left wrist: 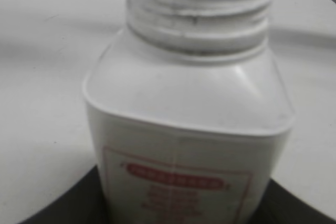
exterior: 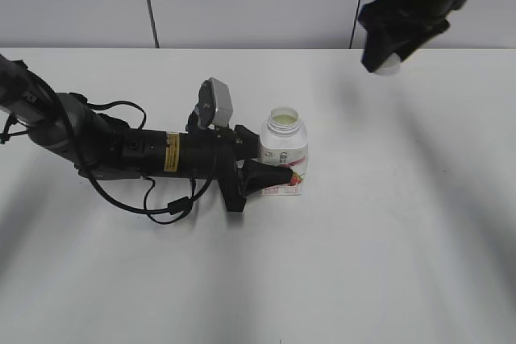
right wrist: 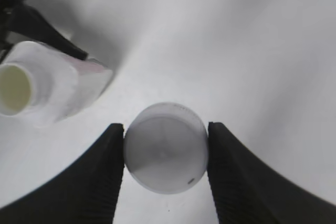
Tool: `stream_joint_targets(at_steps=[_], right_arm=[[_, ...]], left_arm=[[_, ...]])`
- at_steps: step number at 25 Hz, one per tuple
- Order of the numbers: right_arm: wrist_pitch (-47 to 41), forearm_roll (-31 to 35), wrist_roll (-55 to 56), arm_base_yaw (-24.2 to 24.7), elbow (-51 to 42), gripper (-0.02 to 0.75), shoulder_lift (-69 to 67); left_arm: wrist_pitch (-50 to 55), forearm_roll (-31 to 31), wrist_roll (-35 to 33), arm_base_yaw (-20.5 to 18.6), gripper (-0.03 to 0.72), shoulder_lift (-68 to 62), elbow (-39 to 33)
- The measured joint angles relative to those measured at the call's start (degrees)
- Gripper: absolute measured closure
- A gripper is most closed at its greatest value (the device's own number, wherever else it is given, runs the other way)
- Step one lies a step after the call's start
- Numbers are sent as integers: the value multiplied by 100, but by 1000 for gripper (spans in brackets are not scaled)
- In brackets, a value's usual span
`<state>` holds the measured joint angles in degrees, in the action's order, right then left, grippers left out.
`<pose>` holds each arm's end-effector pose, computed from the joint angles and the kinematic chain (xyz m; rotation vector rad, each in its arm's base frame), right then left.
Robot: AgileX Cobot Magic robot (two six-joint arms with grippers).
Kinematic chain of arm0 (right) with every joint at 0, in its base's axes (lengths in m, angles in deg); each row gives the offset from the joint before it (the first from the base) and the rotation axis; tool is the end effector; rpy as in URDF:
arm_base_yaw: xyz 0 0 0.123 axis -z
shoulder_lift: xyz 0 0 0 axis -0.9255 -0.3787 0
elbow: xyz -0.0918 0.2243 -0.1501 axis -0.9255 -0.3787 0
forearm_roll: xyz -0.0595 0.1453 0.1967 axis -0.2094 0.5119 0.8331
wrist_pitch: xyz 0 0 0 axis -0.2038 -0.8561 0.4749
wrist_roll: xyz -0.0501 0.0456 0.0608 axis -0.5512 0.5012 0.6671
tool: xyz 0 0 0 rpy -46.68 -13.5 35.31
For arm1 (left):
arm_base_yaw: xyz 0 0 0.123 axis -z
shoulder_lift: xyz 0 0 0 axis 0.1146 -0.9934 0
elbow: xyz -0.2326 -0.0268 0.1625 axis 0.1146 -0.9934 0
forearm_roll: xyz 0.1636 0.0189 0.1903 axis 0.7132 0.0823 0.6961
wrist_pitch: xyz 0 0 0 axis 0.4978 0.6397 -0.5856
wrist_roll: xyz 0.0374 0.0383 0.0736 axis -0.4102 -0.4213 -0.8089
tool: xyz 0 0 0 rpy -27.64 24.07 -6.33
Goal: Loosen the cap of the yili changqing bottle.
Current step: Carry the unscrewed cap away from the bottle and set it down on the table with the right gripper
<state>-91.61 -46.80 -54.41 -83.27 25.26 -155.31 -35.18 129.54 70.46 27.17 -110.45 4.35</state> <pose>0.4104 0.1328 0.2678 -0.8625 2.7432 0.2836 0.3562 -0.2168 0.0470 1.3099 1.5335 -1.0214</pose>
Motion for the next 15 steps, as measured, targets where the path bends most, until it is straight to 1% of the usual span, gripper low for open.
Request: stream_joint_targets(at_steps=[4, 9, 13, 15], right_arm=[[390, 49, 443, 818, -616, 352, 0], [1087, 60, 727, 1568, -1650, 352, 6], [1918, 60, 768, 1983, -2520, 352, 6], [2305, 60, 786, 2094, -2840, 352, 6]], left_arm=[[-5, 5, 0, 0, 330, 0, 0], [-5, 5, 0, 0, 330, 0, 0], [-5, 11, 0, 0, 330, 0, 0], [-5, 11, 0, 0, 330, 0, 0]])
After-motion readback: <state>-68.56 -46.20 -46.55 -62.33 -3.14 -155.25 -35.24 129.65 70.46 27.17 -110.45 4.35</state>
